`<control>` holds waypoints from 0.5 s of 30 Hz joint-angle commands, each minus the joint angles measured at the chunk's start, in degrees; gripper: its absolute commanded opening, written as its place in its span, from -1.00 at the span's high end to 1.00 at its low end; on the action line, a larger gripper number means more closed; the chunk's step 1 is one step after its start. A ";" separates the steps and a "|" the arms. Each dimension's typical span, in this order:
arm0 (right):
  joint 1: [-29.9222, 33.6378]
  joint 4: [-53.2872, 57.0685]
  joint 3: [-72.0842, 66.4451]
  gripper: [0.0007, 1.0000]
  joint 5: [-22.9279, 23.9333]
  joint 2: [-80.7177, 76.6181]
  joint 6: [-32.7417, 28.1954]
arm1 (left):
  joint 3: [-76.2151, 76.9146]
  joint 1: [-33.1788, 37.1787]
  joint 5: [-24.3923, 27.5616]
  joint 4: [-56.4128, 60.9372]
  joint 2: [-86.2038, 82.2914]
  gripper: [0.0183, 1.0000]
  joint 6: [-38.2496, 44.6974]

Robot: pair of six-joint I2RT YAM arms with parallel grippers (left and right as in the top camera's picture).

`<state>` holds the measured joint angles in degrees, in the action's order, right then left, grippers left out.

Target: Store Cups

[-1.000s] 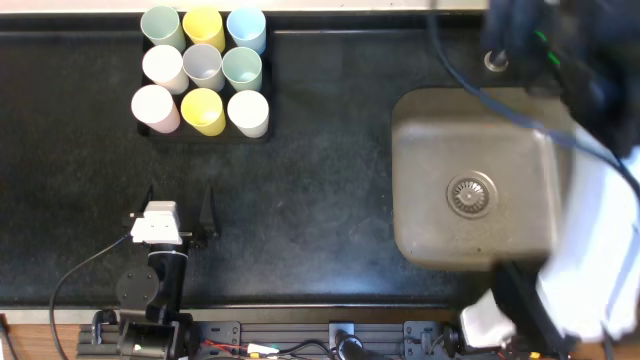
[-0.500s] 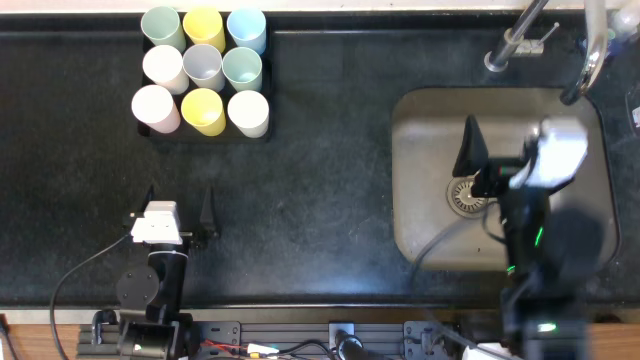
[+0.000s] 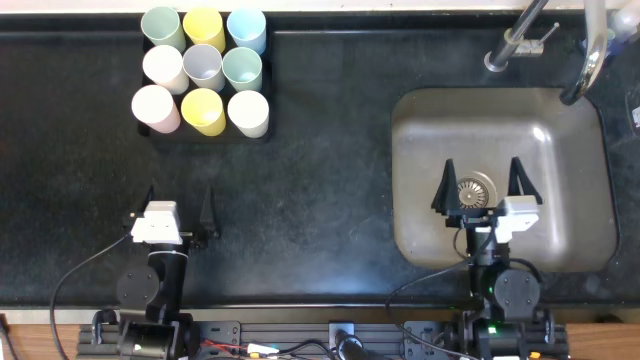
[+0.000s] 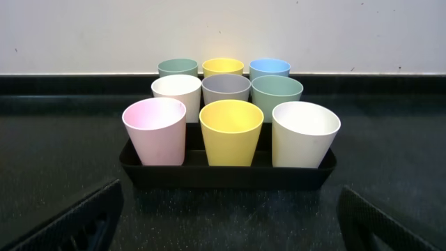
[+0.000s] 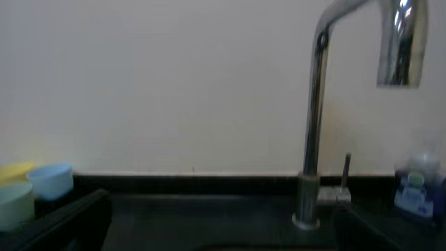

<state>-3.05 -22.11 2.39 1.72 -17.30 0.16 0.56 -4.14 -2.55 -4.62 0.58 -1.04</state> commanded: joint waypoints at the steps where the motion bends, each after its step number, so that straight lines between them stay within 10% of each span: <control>1: 0.02 1.64 -1.31 -1.00 -0.22 0.59 -0.15 | -0.09 -0.07 0.11 -0.04 -0.42 -1.00 1.03; 15: 0.04 27.82 -1.53 -1.00 -0.46 6.29 -0.15 | -0.09 -0.07 0.11 -0.04 -0.42 -1.00 1.03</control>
<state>-3.05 5.80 1.10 1.67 -12.71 0.14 0.56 -4.16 -2.55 -4.62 0.58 -1.04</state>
